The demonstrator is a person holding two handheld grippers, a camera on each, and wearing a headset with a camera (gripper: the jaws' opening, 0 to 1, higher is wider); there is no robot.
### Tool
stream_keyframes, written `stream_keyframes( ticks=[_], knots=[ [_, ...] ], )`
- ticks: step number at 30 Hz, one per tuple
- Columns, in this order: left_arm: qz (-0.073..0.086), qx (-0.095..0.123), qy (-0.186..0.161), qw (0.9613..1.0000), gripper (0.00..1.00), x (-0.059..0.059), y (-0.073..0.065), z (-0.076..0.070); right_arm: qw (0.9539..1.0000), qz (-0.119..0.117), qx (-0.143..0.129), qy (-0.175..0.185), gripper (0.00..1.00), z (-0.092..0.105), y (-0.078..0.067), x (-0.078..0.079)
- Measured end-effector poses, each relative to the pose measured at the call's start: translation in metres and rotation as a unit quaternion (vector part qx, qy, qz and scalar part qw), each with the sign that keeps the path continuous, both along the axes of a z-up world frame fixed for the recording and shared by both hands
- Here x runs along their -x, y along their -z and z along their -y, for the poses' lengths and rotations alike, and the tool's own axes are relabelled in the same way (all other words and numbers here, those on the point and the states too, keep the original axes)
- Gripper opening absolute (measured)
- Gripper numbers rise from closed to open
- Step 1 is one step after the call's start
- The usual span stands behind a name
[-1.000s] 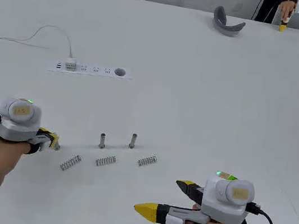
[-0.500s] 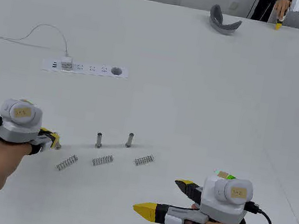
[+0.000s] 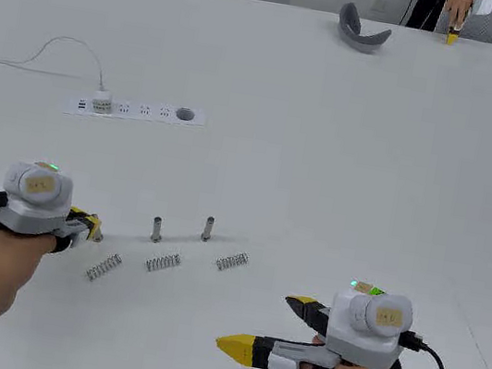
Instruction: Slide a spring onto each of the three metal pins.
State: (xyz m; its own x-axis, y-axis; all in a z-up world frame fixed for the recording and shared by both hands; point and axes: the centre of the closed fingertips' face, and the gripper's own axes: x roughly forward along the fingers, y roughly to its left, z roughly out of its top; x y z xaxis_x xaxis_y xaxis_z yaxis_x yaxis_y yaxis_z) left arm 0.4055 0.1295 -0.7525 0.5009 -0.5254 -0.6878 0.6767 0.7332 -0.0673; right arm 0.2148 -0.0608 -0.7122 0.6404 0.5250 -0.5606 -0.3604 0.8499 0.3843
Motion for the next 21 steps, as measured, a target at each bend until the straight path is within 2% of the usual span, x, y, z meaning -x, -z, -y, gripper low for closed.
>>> stream_keyframes(
  ticks=[4,14,19,21],
  knots=[
    [0.01,-0.011,0.015,0.9998,0.08,0.0035,0.0008,0.0015,1.0,0.0,-0.001,0.001,0.93,0.0002,0.0004,-0.0008],
    [0.007,-0.005,0.01,0.9999,0.08,0.0034,0.002,-0.0002,1.0,-0.001,0.001,-0.001,0.93,-0.0017,0.0015,-0.0015],
    [0.007,-0.008,0.012,0.9999,0.09,0.006,0.0034,-0.0006,1.0,-0.002,0.001,0.001,0.93,-0.0002,0.0017,-0.0002],
    [0.003,-0.01,0.01,0.9999,0.1,0.0073,0.0056,-0.0019,1.0,-0.002,0.002,0.001,0.93,0.0002,0.0016,0.0001]
  ],
)
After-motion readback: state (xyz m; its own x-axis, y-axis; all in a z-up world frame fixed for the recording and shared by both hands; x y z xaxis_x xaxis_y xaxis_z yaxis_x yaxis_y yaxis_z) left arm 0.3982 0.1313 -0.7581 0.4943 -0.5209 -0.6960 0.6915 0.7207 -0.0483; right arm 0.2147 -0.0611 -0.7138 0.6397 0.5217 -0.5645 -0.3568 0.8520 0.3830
